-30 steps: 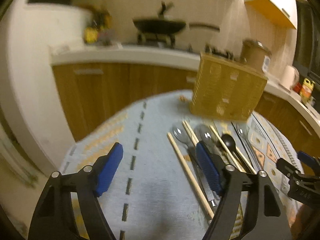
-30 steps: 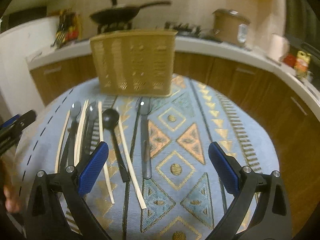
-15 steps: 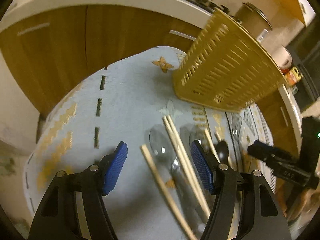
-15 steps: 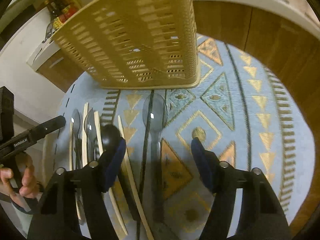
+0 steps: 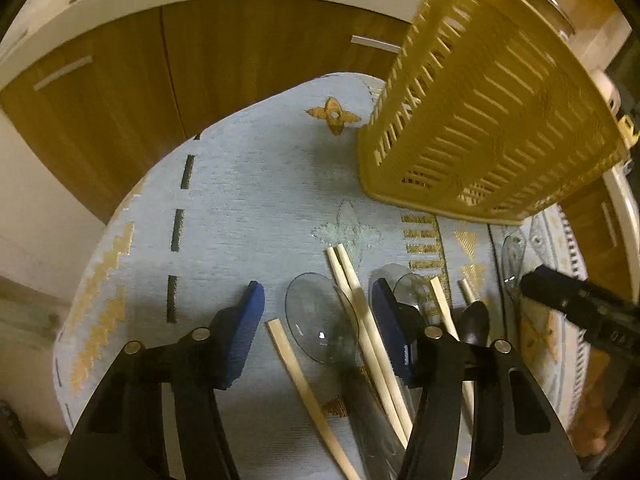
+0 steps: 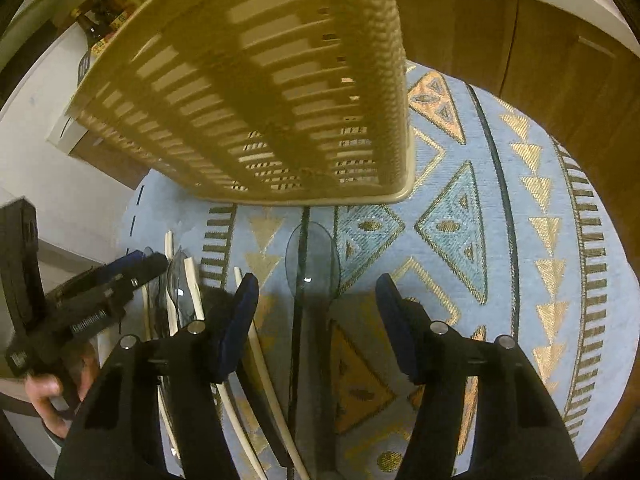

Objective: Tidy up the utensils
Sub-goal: 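Lower the left tool onto a clear plastic spoon and close it while the right tool grasps another clear spoon, then lift the clear spoon in the left tool over the beige holder while the right tool carries its spoon there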

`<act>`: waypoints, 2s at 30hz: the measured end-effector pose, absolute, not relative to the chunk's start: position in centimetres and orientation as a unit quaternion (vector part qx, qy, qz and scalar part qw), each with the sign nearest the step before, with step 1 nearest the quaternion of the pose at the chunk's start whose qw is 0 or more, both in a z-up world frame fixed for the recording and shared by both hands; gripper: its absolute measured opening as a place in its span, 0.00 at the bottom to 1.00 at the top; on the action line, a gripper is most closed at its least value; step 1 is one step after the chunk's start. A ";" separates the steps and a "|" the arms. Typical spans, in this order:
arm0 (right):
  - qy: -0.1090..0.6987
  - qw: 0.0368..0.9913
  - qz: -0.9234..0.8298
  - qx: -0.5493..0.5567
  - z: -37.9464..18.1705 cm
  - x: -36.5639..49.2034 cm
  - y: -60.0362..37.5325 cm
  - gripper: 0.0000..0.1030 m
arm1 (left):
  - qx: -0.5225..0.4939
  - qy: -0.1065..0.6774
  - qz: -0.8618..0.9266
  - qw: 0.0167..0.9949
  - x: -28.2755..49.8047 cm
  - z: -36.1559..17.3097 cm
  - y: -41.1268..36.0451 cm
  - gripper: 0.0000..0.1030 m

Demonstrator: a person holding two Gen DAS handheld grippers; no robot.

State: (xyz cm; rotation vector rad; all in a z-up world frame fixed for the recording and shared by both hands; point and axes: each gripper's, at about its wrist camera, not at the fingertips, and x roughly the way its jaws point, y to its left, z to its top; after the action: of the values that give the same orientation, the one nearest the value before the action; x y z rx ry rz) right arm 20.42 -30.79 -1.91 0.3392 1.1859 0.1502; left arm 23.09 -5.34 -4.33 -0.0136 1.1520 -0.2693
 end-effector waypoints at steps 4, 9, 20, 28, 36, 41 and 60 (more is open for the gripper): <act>0.564 0.807 0.069 0.162 -2.2 21.3 -30.7 0.53 | 0.021 0.535 -0.119 0.836 22.5 -4.2 -6.2 0.43; 0.562 0.818 0.048 0.114 -2.4 21.6 -28.7 0.45 | 0.031 0.528 -0.125 0.840 22.2 -3.8 -6.6 0.32; 0.543 0.839 0.013 -0.015 -2.9 21.5 -23.7 0.29 | 0.039 0.523 -0.131 0.842 22.0 -2.9 -6.5 0.31; 0.528 0.849 0.032 0.001 -2.3 19.3 -25.2 0.29 | 0.037 0.518 -0.127 0.845 21.6 -3.7 -8.5 0.30; 0.450 0.889 0.082 0.023 1.6 14.3 -27.5 0.29 | -0.038 0.434 -0.171 0.884 18.5 -0.9 -6.2 0.29; 0.395 0.911 0.109 0.049 4.3 9.9 -29.5 0.29 | -0.073 0.353 -0.199 0.911 15.3 2.7 -4.8 0.29; 0.185 0.968 0.134 0.106 16.9 10.1 -31.4 0.29 | -0.079 0.131 -0.231 0.961 11.9 17.2 -7.2 0.29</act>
State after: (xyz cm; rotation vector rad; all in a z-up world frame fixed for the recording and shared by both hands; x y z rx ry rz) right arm 10.05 -31.35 16.90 0.2138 0.3735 0.2714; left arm 11.95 -7.25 17.24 -0.1610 0.2664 -0.4687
